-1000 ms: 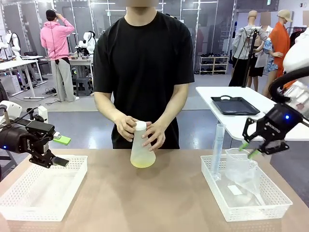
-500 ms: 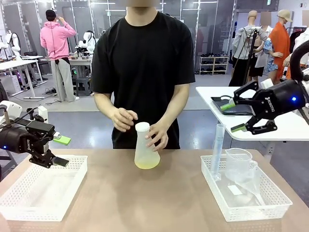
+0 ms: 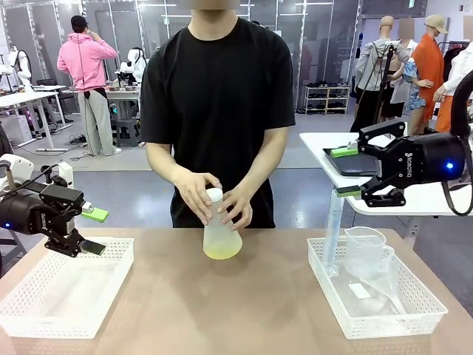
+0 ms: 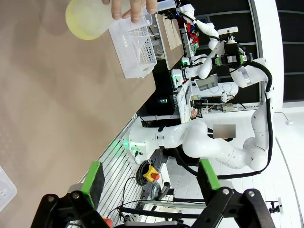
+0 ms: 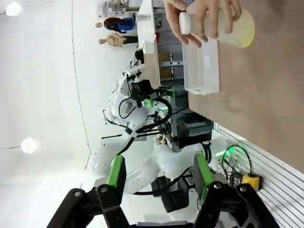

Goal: Prepare the solutions needed for the experiment.
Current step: When the human places the Big flask in the center of the table, pick up the Big flask and place it in the left Organizing basket.

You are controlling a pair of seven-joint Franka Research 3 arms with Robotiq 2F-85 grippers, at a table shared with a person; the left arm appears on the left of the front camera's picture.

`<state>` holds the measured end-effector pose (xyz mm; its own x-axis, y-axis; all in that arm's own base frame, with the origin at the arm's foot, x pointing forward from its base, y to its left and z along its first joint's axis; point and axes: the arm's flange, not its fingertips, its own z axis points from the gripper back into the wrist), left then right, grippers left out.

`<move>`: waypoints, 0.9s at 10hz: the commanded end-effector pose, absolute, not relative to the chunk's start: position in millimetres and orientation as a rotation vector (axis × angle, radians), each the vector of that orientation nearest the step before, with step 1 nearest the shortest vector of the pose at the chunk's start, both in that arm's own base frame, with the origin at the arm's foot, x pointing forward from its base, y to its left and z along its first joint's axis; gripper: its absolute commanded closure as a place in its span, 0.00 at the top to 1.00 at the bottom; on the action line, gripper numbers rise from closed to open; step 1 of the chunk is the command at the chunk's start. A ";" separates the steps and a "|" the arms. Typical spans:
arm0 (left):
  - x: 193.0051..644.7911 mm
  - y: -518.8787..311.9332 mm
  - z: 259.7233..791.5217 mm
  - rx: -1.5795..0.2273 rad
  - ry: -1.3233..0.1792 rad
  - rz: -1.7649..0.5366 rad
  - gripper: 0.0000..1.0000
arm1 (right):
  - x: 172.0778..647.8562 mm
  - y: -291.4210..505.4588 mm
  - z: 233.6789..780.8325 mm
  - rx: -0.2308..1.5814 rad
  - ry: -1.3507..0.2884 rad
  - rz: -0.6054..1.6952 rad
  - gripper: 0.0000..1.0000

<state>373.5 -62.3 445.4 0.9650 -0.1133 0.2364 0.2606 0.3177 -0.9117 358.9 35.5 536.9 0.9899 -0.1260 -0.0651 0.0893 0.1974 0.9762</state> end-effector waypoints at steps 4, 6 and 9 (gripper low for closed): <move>373.6 -63.7 447.5 -1.246 -0.145 -0.250 1.00 | 360.9 20.9 533.6 1.413 0.016 -0.140 0.72; 373.6 -63.7 447.5 -1.246 -0.145 -0.250 1.00 | 362.0 20.8 534.7 1.398 0.036 -0.153 0.72; 373.6 -63.7 447.5 -1.246 -0.145 -0.250 1.00 | 357.7 21.0 530.1 1.398 0.023 -0.159 0.72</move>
